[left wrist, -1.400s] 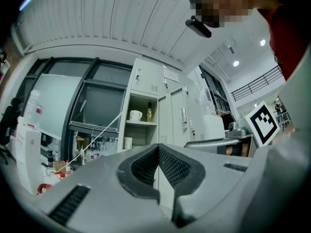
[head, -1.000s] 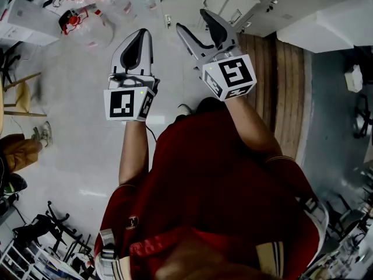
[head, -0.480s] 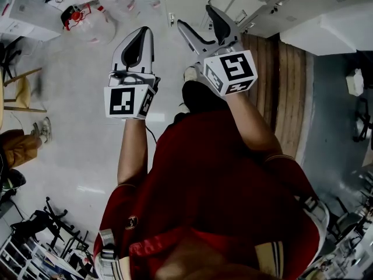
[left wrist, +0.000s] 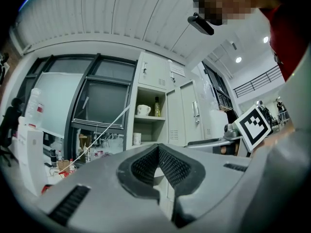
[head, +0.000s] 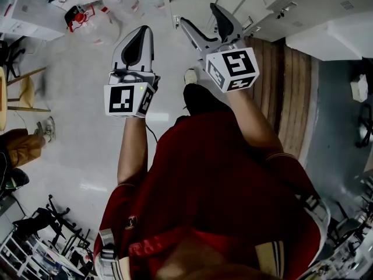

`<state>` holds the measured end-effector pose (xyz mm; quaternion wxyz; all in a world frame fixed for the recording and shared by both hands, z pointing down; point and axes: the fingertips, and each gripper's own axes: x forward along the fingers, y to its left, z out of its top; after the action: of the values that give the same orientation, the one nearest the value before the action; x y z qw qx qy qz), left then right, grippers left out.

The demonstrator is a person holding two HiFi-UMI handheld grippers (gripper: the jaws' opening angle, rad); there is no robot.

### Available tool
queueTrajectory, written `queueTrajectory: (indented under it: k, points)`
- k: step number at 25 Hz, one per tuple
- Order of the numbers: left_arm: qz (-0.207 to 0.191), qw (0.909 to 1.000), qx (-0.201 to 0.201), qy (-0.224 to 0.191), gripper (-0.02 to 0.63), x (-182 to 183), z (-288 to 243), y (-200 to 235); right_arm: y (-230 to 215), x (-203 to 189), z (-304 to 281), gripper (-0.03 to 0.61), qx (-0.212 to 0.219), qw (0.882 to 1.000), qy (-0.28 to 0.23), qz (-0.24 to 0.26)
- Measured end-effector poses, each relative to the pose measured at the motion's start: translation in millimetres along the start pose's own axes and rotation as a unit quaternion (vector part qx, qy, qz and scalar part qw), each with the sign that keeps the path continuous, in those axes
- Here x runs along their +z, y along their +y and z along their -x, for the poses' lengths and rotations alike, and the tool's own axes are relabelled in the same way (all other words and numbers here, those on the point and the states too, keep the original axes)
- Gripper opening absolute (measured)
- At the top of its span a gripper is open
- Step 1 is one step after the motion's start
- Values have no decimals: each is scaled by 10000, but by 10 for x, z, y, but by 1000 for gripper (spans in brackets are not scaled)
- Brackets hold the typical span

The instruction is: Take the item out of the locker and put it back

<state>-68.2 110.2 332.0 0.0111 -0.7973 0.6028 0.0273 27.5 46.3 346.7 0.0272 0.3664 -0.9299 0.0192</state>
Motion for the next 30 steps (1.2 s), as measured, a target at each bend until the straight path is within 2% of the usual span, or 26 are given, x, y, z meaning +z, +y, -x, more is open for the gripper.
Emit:
queueTrajectory:
  k: [8, 20, 27, 30]
  points:
    - [-79, 9999, 70, 53, 6, -33, -406, 306, -286, -58, -439, 308, -35, 10000, 30, -73]
    - [29, 9997, 124, 190, 6, -200, -1233, 705, -871, -217, -1155, 311, -119, 9995, 271, -116]
    - [26, 9978, 287, 590, 6, -332, -1591, 882, -1139, -311, -1483, 313, -182, 9992, 352, -16]
    - [-109, 9992, 218, 312, 6, -278, -1761, 919, -1247, -354, -1610, 313, -231, 9990, 386, -51]
